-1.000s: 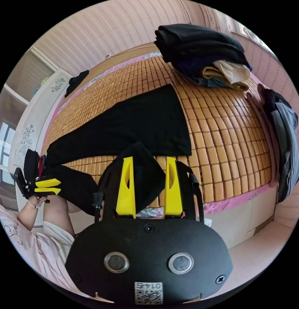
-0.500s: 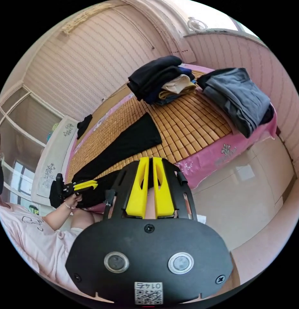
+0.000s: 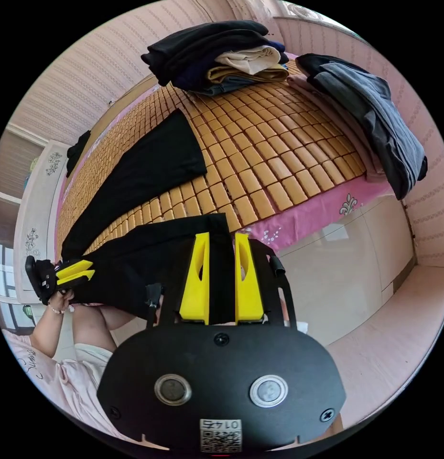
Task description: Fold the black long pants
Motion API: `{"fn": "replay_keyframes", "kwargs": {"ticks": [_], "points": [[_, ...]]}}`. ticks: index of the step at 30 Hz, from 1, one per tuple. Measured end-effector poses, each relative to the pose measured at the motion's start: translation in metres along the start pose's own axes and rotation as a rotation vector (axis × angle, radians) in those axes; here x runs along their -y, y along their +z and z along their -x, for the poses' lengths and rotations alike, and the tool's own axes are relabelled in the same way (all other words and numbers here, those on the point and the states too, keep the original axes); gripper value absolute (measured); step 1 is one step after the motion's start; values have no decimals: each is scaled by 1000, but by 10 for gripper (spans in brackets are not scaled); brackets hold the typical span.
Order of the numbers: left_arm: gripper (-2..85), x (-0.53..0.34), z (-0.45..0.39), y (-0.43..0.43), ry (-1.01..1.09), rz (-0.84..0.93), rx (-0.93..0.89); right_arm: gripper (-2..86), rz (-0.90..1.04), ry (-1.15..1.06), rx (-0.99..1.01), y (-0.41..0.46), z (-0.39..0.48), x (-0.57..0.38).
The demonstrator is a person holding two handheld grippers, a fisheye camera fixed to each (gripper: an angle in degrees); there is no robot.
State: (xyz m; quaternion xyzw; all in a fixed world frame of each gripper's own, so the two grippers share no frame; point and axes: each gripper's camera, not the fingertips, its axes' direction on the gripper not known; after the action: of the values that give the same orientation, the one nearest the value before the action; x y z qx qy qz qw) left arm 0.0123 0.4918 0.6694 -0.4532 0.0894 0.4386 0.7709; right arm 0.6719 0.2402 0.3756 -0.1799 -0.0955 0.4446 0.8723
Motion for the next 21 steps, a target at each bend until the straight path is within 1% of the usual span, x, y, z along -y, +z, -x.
{"fn": "replay_keyframes", "kwargs": {"ticks": [1,3,5,10,12,14,15,17,19,21], "points": [[62,0,-2,3,13,12,14,62,-9,2,7,-2,0,-2],[35,0,-9,3,63,13,50,8,-78,7,21,-18,-2,-15],[1,0,-14,0,91,23,62,-2,-123,5,52,-36,-2,-24],[-9,-9,-24,-21,118,13,77,-8,-260,-56,143,-92,10,-48],[-9,-18,-30,-50,158,-34,80,-9,-337,-111,154,-119,20,-63],[-10,-29,-37,-77,223,-83,71,-9,-383,-151,109,-135,27,-76],[-10,-37,-41,-95,270,-107,67,-9,-387,-179,80,-144,31,-83],[-10,-48,-45,-123,321,-140,55,-9,-381,-219,84,-157,34,-93],[-9,-57,-42,-147,324,-173,37,-9,-401,-256,114,-174,38,-103],[-9,-61,-29,-168,262,-229,31,-8,-430,-288,163,-190,42,-104]]}}
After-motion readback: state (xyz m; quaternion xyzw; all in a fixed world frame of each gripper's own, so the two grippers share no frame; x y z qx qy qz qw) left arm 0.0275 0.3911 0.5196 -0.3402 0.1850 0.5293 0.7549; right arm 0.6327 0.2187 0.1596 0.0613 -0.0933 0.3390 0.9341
